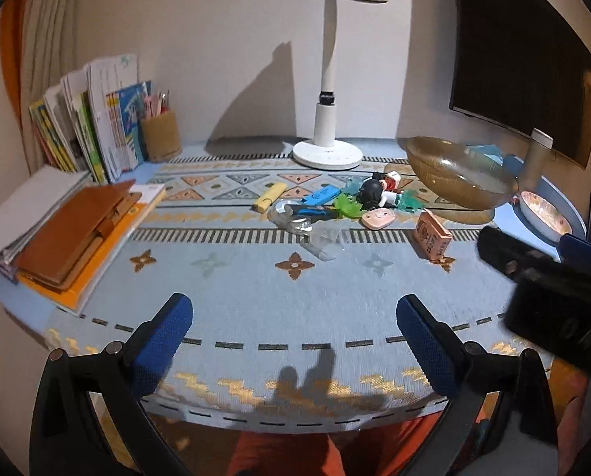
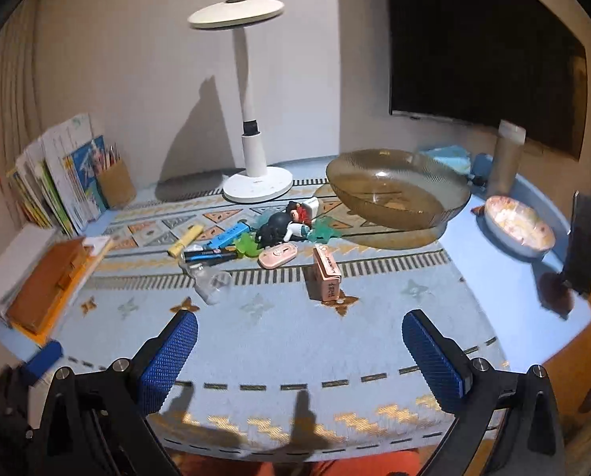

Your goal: Organize rigid objects

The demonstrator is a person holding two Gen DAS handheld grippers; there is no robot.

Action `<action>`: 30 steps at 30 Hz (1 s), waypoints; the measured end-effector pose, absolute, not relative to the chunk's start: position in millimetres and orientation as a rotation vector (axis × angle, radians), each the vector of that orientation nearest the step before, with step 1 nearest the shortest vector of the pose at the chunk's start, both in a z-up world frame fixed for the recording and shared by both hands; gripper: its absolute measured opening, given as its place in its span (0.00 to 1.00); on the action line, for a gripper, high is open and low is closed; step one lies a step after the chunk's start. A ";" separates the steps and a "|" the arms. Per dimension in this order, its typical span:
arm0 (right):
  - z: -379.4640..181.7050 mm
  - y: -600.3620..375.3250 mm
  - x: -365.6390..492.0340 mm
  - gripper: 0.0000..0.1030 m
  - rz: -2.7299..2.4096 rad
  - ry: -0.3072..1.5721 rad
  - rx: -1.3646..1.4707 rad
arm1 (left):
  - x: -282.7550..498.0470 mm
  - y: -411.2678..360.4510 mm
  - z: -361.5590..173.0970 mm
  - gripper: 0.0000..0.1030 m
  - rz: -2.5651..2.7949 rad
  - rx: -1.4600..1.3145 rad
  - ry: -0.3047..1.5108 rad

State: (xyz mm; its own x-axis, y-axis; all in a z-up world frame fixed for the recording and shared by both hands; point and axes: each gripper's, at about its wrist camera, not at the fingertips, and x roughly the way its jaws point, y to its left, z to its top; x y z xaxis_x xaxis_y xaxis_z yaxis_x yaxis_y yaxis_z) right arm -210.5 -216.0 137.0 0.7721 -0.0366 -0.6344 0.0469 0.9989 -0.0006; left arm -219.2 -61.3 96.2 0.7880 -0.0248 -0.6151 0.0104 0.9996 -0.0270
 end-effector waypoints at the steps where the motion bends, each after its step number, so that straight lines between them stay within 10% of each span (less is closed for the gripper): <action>1: 136.1 -214.5 -211.9 1.00 -0.041 0.689 0.015 | -219.6 -61.5 96.8 0.99 -0.024 -0.021 0.661; 30: 121.9 -210.1 -207.6 1.00 0.054 0.790 0.098 | -216.4 -64.9 92.0 0.99 -0.050 -0.041 0.690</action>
State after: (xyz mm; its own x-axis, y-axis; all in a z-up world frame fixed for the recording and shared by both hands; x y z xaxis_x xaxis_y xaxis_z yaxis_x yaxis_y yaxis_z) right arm -207.6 -210.1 121.9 0.7028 0.0849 -0.7063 -0.0117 0.9941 0.1078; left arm -216.4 -64.9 92.0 0.7702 -0.0592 -0.6350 0.0324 0.9980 -0.0538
